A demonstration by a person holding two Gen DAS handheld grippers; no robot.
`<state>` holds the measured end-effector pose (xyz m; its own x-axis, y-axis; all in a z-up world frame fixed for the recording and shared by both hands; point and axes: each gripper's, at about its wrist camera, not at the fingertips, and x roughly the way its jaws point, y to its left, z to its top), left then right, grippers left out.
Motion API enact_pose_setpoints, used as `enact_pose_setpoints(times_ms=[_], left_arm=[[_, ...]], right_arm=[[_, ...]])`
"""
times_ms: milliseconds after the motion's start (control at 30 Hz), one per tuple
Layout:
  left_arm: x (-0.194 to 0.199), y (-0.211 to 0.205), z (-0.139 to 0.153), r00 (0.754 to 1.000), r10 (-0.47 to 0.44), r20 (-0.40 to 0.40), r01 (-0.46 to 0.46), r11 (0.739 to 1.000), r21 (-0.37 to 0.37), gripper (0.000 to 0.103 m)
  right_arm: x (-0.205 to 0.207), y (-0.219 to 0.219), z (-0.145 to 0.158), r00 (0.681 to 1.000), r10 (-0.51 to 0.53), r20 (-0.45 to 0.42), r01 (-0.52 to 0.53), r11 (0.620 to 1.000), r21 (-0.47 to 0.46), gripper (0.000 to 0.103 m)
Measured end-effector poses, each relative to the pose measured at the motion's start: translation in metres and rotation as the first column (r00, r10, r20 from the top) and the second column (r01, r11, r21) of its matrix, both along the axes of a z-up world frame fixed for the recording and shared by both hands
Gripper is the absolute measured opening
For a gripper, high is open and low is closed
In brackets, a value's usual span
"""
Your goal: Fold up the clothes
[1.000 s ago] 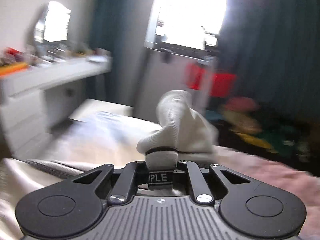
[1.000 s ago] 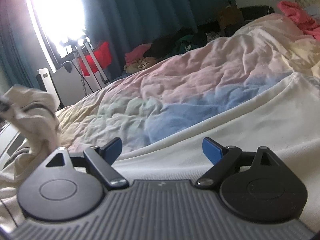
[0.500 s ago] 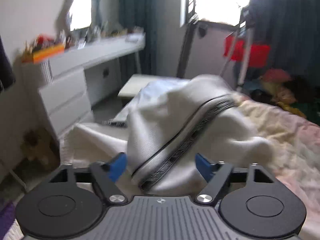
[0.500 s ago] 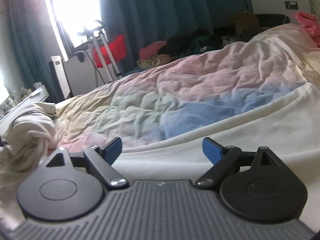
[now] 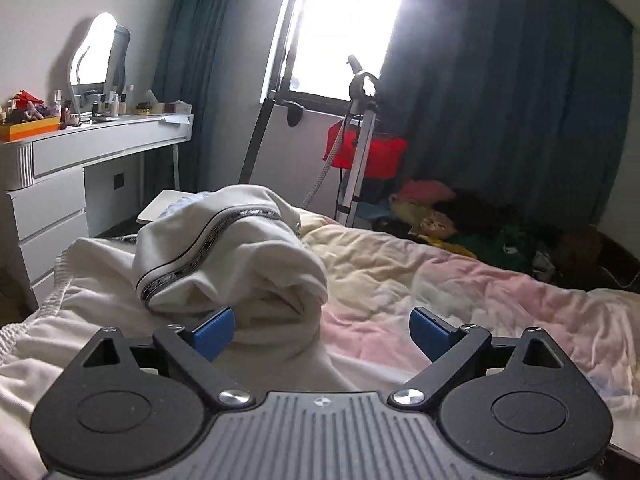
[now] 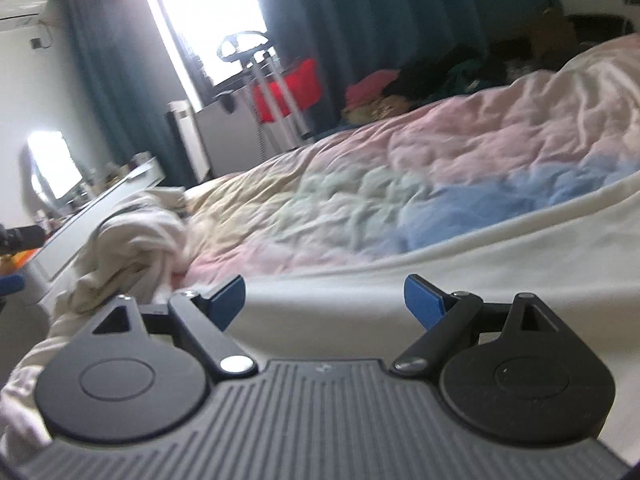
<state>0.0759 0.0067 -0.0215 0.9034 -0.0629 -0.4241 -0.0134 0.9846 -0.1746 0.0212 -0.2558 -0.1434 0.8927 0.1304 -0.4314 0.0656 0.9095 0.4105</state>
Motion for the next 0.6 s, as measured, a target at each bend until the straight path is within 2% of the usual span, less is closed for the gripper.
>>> enact_pose_setpoints(times_ms=[200, 367, 467, 600], left_arm=[[0.011, 0.038, -0.015, 0.999, 0.041, 0.0, -0.041, 0.996, -0.075, 0.096], [0.033, 0.071, -0.035, 0.992, 0.105, -0.076, -0.117, 0.975, -0.19, 0.096], [0.038, 0.094, -0.047, 0.982, 0.149, -0.113, -0.174, 0.949, -0.263, 0.096], [0.046, 0.117, -0.063, 0.969, 0.186, -0.163, -0.232, 0.915, -0.33, 0.096]], right_arm=[[0.037, 0.021, -0.014, 0.986, 0.141, -0.084, -0.123, 0.975, 0.185, 0.08], [0.117, 0.064, -0.027, 0.97, 0.227, -0.087, -0.163, 0.871, 0.464, 0.081], [0.179, 0.102, -0.033, 0.972, 0.229, -0.05, -0.168, 0.831, 0.53, 0.081], [0.251, 0.143, -0.055, 0.977, 0.18, -0.11, -0.071, 0.772, 0.632, 0.08]])
